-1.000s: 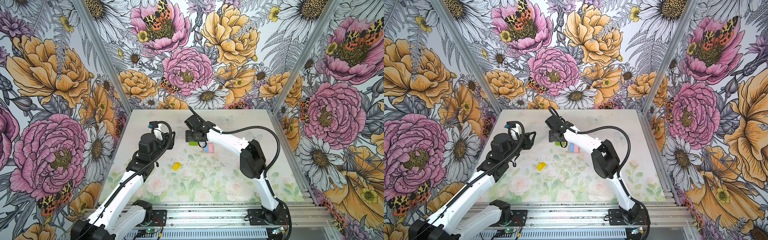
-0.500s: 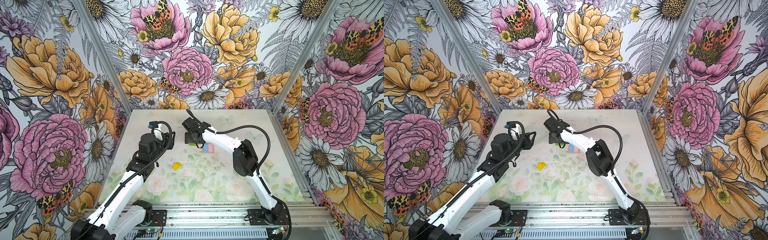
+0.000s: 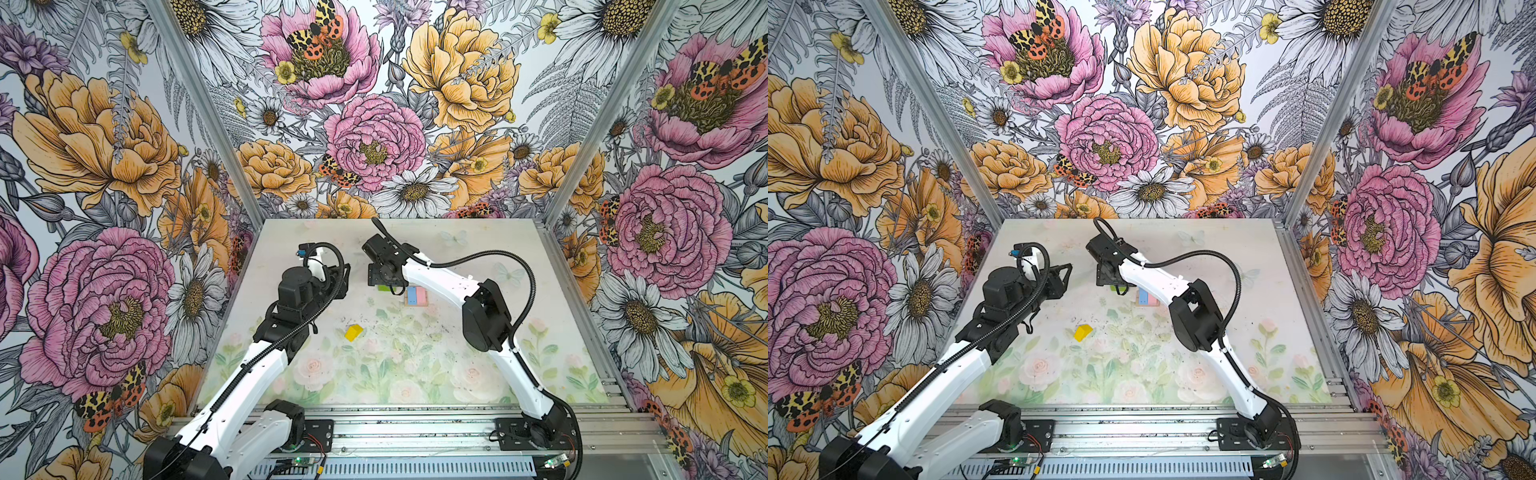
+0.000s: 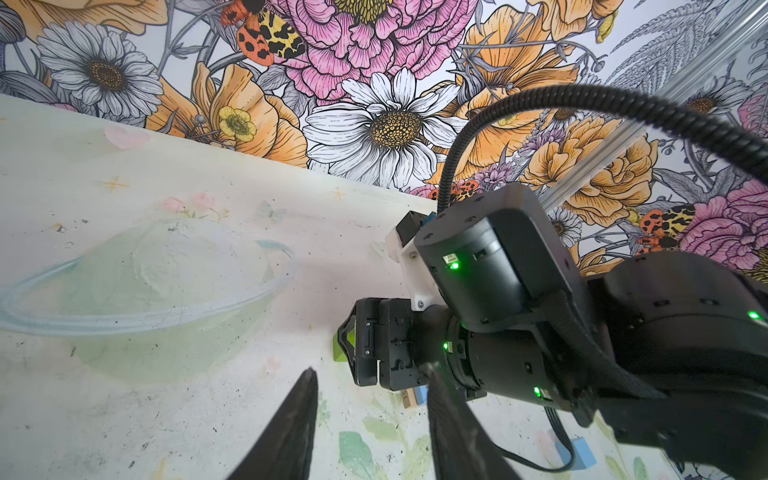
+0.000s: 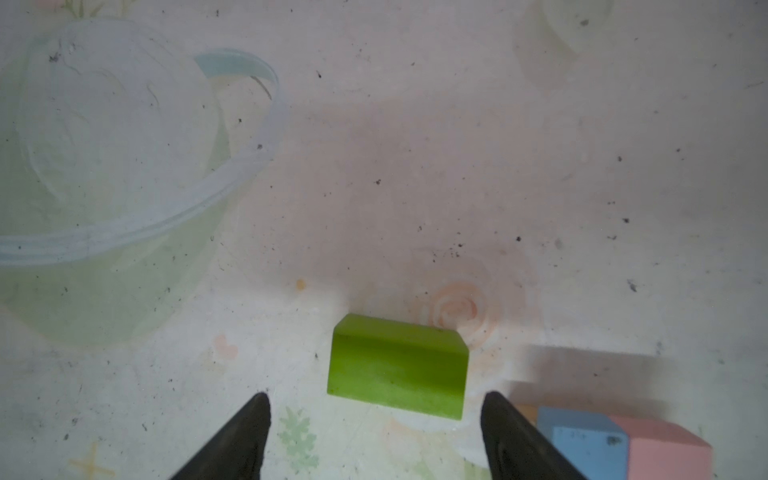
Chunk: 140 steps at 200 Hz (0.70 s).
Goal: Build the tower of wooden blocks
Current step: 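Open the right gripper and lower it over the lime-green block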
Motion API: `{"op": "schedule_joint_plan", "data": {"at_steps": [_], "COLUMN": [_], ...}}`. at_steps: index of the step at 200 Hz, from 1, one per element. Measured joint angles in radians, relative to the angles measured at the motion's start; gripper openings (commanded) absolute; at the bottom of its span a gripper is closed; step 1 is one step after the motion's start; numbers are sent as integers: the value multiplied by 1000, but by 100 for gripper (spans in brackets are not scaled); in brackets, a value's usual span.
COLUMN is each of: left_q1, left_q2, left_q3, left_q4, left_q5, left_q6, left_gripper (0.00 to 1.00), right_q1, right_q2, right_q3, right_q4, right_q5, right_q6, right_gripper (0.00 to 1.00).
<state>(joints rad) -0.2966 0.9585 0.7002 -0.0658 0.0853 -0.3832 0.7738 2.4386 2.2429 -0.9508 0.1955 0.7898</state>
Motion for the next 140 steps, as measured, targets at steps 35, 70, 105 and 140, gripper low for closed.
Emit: {"op": "schedule_joint_plan", "data": {"at_steps": [35, 70, 105, 140], "left_q1": [1, 8, 14, 23], "left_q2": [9, 13, 20, 27], "left_q3": [-3, -6, -8, -8], "left_q4": [4, 5, 12, 13], "left_q5": [0, 0, 1, 1], "left_q6": [0, 0, 0, 0], "left_gripper": [44, 45, 45, 45], "right_q1": [0, 0, 0, 0], "right_q2": [16, 29, 44, 57], "right_q3": [1, 4, 31, 63], "right_q4": [-5, -13, -27, -38], "right_q5": [1, 11, 14, 15], "right_q6": [11, 19, 26, 26], "right_gripper": [80, 81, 81, 81]}}
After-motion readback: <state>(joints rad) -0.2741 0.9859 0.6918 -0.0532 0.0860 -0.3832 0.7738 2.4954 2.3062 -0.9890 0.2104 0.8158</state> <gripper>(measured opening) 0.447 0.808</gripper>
